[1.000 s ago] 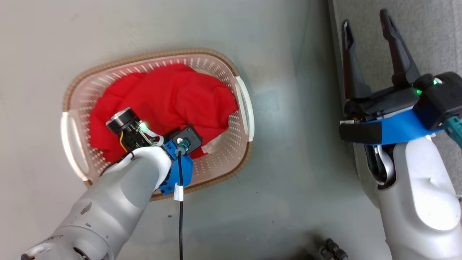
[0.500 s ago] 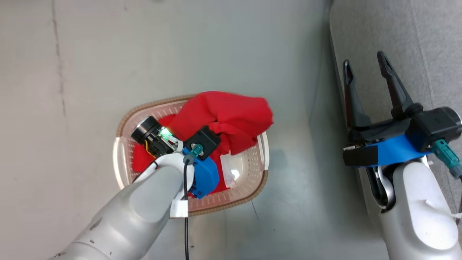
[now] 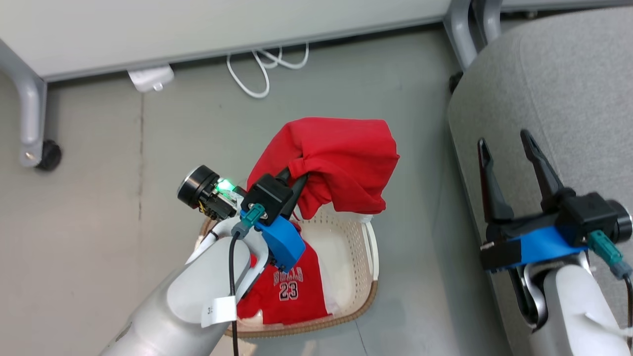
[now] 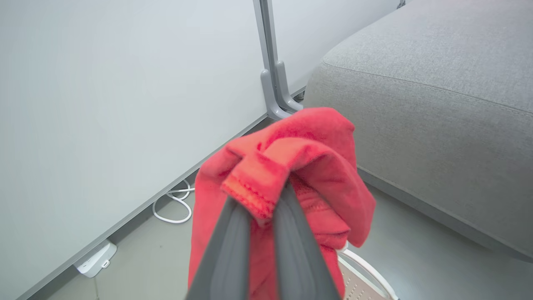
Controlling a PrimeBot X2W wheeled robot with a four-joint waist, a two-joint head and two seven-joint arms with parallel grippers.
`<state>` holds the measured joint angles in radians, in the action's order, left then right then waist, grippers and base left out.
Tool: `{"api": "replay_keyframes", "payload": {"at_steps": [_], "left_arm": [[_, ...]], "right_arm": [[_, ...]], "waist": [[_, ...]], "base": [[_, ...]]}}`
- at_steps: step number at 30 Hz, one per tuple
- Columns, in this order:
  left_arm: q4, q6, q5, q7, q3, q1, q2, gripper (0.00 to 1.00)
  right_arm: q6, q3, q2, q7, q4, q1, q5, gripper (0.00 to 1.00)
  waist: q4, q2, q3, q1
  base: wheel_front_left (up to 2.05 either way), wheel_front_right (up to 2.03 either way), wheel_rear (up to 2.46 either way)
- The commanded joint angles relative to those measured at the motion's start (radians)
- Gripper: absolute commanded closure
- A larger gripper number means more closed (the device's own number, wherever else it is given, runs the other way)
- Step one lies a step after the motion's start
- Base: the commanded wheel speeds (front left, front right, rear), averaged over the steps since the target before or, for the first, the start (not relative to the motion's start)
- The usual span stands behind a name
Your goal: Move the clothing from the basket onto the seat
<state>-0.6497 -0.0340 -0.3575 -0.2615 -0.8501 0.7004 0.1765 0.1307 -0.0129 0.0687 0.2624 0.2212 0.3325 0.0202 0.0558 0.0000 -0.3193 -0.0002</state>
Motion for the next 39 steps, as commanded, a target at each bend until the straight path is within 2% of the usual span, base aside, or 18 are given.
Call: {"api": "replay_keyframes", "payload": {"at_steps": [1,9,22,34,39], "left_arm": [[0.014,0.004,0.006,-0.005,0.017,-0.008,-0.001,1.0],[0.059,-0.015,0.034,-0.005,0.085,0.009,-0.012,1.0],[0.049,-0.043,0.055,-0.005,0.099,-0.004,-0.037,1.0],[0.05,-0.052,0.061,-0.005,0.103,-0.023,-0.048,1.0],[0.05,-0.054,0.066,-0.005,0.107,-0.023,-0.054,1.0]], "right_arm": [[0.0,-0.007,0.007,0.004,0.005,-0.028,0.004,0.0],[0.0,-0.013,0.001,0.004,0.017,-0.101,0.004,0.0],[0.0,0.008,-0.009,0.004,0.027,-0.188,0.013,0.0],[0.0,0.035,-0.008,0.004,0.012,-0.205,0.012,0.0],[0.0,0.085,0.004,0.004,0.005,-0.18,0.014,0.0]], "waist": [[-0.014,0.0,0.056,0.0002],[-0.032,0.0,0.155,0.0002],[-0.038,0.0,0.284,0.0002],[-0.045,0.0,0.307,0.0002],[-0.048,0.0,0.304,0.0002]], "base": [[0.0,0.0,0.0],[0.0,0.0,0.0],[0.0,0.0,0.0],[0.0,0.0,0.0],[0.0,0.0,0.0]]}}
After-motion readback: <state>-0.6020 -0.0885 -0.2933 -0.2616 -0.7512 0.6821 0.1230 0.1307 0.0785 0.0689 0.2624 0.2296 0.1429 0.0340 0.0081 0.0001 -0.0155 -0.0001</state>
